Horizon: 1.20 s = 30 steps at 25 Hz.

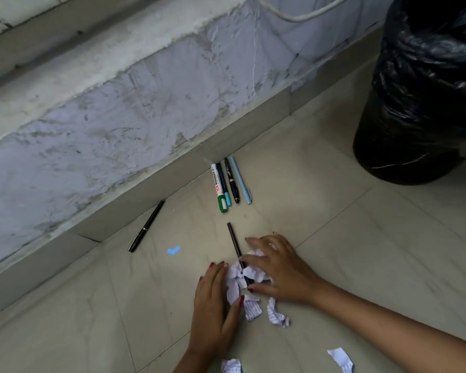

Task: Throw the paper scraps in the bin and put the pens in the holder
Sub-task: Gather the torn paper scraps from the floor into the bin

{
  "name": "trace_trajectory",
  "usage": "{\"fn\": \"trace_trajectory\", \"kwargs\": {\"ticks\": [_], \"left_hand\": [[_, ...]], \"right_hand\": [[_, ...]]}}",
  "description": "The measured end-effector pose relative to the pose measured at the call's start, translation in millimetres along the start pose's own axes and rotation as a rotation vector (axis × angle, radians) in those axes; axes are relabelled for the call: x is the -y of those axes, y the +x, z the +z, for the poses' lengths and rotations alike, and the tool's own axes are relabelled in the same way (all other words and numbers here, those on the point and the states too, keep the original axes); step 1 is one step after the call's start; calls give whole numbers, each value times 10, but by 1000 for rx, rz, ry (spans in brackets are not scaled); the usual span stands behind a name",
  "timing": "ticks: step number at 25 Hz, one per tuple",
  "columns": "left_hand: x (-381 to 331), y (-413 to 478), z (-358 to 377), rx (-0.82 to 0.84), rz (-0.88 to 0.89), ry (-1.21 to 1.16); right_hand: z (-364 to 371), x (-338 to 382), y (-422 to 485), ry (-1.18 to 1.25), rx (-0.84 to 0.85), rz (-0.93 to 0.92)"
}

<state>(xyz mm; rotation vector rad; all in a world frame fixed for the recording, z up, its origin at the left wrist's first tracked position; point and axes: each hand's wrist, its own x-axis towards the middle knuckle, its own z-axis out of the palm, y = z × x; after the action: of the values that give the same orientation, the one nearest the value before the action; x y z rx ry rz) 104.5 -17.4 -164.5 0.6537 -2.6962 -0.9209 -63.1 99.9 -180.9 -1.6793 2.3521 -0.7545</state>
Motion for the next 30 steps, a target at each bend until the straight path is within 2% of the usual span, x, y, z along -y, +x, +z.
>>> {"fn": "trace_trajectory", "kwargs": {"ticks": [3,5,8,11,14,17,19,23,27,30], "left_hand": [[-74,114,57,10,88,66],[-142,106,125,48,159,111],[-185,3,172,111,158,119],[-143,-63,159,151,182,105],[-106,-115,196,171,149,53],[-134,-82,153,167,153,-37],[-148,-71,61,203,263,4],[-11,-267,6,333,499,269],[-4,-343,78,337,500,393],[-77,-119,118,332,537,388]], "right_hand": [[2,-54,-63,-79,-40,-99],[-62,-76,-201,-81,-57,-102],[-138,-64,-520,-54,-83,-73],[-161,3,-815,34,-69,-78],[-154,81,-880,152,-26,7],[-59,179,-704,105,63,8],[18,211,-651,2,18,-71],[17,166,-736,14,-162,-177],[-22,101,-773,-18,-254,-156],[-132,34,-768,-2,-294,-61]]}}
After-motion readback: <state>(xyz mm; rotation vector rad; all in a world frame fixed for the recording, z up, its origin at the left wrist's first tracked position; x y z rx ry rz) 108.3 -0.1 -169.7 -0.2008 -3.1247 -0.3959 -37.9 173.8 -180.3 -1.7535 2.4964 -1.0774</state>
